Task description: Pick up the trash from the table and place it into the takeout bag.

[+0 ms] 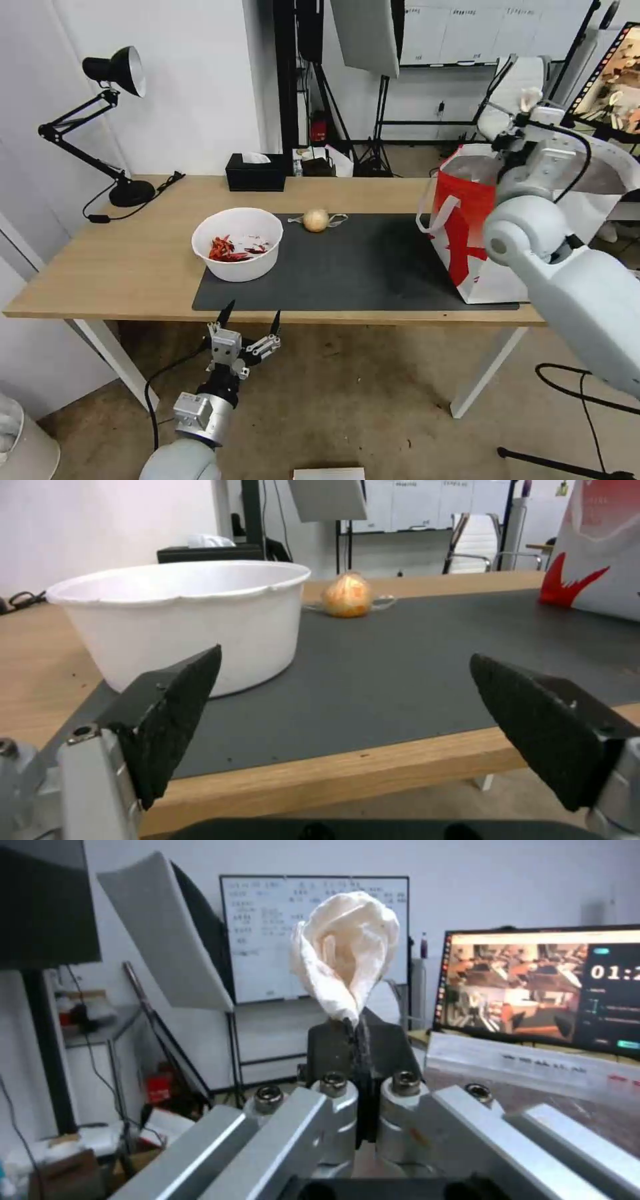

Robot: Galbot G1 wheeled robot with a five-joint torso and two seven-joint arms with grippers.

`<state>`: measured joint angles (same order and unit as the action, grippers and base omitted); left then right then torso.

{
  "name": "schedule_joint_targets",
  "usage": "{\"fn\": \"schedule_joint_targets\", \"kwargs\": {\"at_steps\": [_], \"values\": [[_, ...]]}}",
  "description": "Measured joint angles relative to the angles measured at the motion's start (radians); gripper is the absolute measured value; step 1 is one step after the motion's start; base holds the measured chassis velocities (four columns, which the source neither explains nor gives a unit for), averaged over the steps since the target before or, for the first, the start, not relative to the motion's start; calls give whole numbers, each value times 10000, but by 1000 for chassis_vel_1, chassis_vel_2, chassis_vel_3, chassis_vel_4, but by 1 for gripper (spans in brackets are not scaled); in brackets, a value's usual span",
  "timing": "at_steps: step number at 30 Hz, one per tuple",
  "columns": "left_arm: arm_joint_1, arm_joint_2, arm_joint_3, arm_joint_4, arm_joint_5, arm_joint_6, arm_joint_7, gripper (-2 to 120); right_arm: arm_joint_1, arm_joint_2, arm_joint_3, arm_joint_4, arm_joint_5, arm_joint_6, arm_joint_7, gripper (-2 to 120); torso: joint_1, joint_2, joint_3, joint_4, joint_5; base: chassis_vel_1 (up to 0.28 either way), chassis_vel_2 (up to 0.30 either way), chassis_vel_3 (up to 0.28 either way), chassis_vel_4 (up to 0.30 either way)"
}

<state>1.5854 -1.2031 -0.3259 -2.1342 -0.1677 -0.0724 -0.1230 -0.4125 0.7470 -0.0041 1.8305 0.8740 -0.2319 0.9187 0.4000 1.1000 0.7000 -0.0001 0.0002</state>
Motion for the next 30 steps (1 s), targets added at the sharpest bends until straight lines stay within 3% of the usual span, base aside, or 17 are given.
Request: {"fn": "schedule_joint_targets", "kwargs": {"at_steps": [3,5,13,19,23,27,30], "values": [[13,3,1,-17,0,8,-1,100,-9,-108,0,-19,192,-150,34,0,0,-1,0,1,-1,0,0,0,0],[37,13,1,-54,1,9,-1,100,-43,-211,12,-20,402,-292,35,14,0,0,0,0,0,0,0,0,0],[60,36,1,-84,-6,8,-4,100,-199,-274,83,55,585,-364,24,37,0,0,-1,1,-2,0,0,0,0],[93,40,10,-120,-7,6,-5,100,-450,-343,245,148,668,-384,-32,65,0,-1,0,1,-2,0,0,0,0],[91,45,5,-134,-7,5,-5,100,-547,-366,274,198,695,-424,-72,73,0,0,0,0,-2,0,0,0,0],[92,44,-1,-143,-6,3,-5,100,-768,-343,357,268,704,-434,-208,93,0,0,0,1,-2,0,0,0,0],[95,44,-9,-173,-8,1,-5,100,-964,-332,515,406,793,-253,-526,99,1,0,0,1,-1,0,0,0,0]]}}
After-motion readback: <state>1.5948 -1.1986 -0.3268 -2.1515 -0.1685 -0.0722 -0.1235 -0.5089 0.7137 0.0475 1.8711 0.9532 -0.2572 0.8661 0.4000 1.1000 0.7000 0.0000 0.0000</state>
